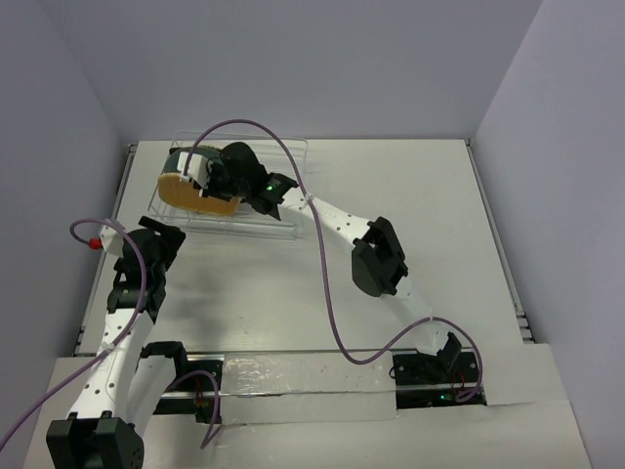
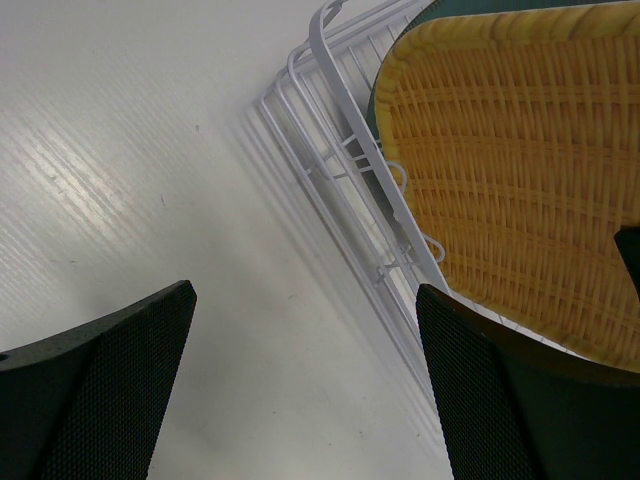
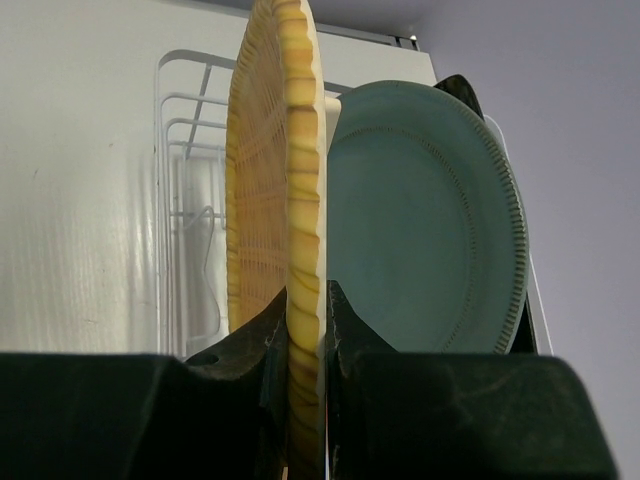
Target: Load the plates into the dish rack
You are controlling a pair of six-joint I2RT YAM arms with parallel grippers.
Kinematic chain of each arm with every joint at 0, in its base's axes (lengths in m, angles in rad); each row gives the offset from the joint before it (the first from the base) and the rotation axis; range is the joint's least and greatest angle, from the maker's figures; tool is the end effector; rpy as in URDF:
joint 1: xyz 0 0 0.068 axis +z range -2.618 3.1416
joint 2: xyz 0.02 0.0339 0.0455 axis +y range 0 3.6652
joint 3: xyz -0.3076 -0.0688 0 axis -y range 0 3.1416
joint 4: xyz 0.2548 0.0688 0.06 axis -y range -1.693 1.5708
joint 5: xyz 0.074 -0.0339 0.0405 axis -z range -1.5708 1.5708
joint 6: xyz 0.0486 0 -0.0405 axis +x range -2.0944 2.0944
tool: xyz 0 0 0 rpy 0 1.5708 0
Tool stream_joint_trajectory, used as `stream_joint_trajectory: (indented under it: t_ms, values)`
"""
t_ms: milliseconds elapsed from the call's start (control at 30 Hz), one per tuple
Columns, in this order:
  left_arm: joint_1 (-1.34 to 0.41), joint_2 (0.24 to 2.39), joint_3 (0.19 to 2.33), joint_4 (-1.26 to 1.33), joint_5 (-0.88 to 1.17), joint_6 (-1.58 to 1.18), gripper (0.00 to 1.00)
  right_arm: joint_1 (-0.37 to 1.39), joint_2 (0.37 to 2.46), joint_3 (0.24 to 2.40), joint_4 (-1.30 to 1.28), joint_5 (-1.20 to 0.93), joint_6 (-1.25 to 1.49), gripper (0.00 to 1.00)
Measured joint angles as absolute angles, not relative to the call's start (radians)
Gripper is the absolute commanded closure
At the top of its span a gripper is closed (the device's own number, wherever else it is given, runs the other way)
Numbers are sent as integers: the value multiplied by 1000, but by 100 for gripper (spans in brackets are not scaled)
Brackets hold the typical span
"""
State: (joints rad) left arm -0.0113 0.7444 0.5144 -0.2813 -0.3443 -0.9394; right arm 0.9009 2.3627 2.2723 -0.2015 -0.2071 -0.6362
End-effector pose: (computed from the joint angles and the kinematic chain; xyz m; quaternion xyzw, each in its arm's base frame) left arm 0.1601 0.0146 0.2636 -0.4579 0.7215 -0.0964 0.5103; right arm 0.3737 0.4879 0.3314 -0.5991 0.5309 0.1605 0.5774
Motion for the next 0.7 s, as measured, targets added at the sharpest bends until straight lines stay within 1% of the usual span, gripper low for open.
stream_joint_trajectory:
  t_ms: [67,167,200,267,333,400,467,500,533,567,700]
  values:
    - [-11,745,514,-281,-344,-939,1,901,2365,2272,-203,-213,-637,96]
    - [-11,745,514,-281,-344,-939,1,900,2369,2272,-203,-220,-638,87]
    - [-11,745,514,-281,-344,-939,1,900,2372,2272,-202,-221,-638,83]
    - [-11,745,514,-281,-344,-939,1,899,2382,2272,-202,-224,-638,71]
    - [-11,745,514,-281,-344,-939,1,899,2394,2272,-197,-227,-640,66]
    - [-11,745,514,-281,-344,-939,1,899,2407,2272,-165,-225,-644,57]
    - [-11,745,514,-281,-344,-939,1,899,2412,2272,-145,-225,-647,46]
    - [-11,745,514,-281,-344,-939,1,899,2413,2272,-139,-224,-649,45]
    - [-11,745,514,-281,-344,-939,1,899,2413,2274,-130,-221,-650,36]
    - [-11,745,514,-281,-344,-939,1,899,2413,2278,-121,-219,-651,30]
    - [-11,745,514,-281,-344,-939,1,899,2413,2308,-96,-198,-644,24]
